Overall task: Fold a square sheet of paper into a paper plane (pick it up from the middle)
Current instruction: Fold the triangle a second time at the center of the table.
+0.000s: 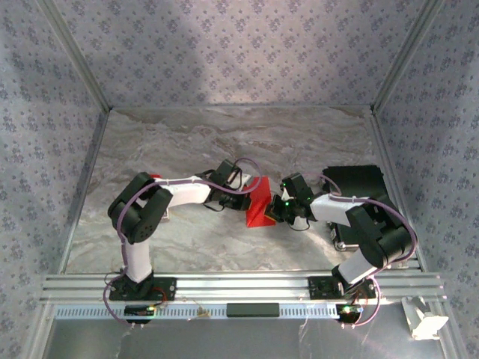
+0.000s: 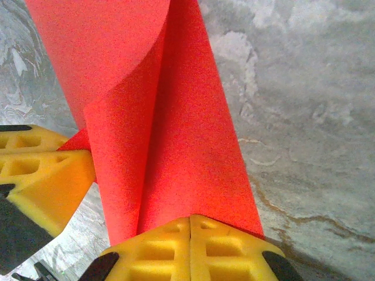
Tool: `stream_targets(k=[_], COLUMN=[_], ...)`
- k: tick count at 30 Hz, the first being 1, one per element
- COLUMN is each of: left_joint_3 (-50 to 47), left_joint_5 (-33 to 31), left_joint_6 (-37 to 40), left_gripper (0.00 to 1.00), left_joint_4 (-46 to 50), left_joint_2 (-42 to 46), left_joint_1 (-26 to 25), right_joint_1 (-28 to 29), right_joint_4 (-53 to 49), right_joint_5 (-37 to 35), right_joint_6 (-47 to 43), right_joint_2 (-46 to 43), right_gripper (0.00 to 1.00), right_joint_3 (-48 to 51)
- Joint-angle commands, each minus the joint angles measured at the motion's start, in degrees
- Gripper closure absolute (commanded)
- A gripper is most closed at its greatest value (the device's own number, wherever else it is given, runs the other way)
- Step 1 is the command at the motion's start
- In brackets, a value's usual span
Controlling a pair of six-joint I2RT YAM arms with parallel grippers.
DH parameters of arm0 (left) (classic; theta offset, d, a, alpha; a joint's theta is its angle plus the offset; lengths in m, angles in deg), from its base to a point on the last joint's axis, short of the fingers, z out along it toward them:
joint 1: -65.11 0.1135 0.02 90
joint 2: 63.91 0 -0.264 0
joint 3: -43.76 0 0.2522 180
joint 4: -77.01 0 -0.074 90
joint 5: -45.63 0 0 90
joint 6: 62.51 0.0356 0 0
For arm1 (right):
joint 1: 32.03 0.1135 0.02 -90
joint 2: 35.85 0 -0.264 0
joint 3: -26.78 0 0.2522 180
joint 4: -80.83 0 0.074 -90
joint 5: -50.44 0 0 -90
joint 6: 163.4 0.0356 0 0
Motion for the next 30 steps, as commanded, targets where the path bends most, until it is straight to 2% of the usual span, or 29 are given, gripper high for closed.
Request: stream_targets(k=[1, 14, 30], left_joint_3=[0.9, 0.24, 0.16], left_joint_5=[-0.17, -0.65, -0.18], left_joint_6=[0.95, 0.86, 0.74], left_gripper=[1.0, 1.0, 1.0], left_joint_4=[0.24, 0.29, 0.12], left_joint_2=[-1.27, -0.9, -1.2], left_joint_1=[0.29, 0.32, 0.32], right_joint_1=[-0.47, -0.36, 0.34], right_joint_4=[-3.28, -2.95, 7.58], right_joint_5=[-1.24, -1.24, 2.86], right_joint_6=[-0.71, -0.52, 2.74], right_joint_2=[1.06, 0.82, -1.26], right_gripper=[0.93, 0.93, 0.93], right_joint_3=[0.49, 0.45, -2.55])
